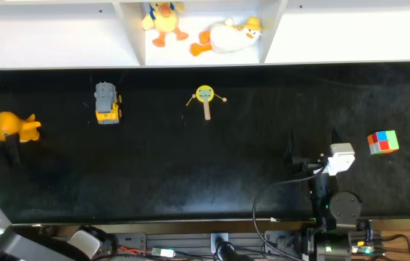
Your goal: Store Toys
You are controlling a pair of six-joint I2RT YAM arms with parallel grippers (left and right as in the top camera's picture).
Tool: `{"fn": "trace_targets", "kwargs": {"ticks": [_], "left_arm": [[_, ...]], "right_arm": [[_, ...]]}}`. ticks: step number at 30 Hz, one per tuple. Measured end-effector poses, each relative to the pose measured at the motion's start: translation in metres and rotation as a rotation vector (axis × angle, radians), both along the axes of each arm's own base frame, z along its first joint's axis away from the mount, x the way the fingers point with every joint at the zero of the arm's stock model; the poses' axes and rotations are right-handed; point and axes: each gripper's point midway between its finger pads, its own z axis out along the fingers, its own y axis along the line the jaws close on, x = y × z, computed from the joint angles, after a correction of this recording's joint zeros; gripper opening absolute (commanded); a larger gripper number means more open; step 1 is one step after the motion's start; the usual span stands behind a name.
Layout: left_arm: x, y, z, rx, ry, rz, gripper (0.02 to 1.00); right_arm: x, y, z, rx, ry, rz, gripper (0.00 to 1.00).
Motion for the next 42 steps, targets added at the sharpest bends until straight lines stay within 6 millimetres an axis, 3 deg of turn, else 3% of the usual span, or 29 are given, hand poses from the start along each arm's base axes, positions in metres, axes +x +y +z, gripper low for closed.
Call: {"fn": "trace_targets", "kwargs": {"ticks": [13, 18, 24, 31, 42], "left_arm": [[0.009, -0.004, -0.021, -0.052, 0.027, -0.029, 0.934], [0.013, 0.002, -0.014, -0.050, 0.005, -0.009, 0.919], [0.015, 0.001, -0.012, -0.065, -0.011, -0.002, 0.831], [0.017, -0.002, -0.011, -0.094, -0.028, 0.003, 0.573], [0.018, -0.006, -0.011, -0.119, -0.034, -0.001, 0.248]], "right_arm": [[0.000, 0.000, 0.000, 0.000, 0.000, 0.000, 0.996], [0.000, 0.000, 0.000, 0.000, 0.000, 0.000, 0.996], [0.000, 0.000, 0.000, 0.000, 0.000, 0.000, 0.996], [0.000, 0.000, 0.000, 0.000, 0.000, 0.000, 0.996], [0.000, 0.000, 0.000, 0.000, 0.000, 0.000, 0.996]]}}
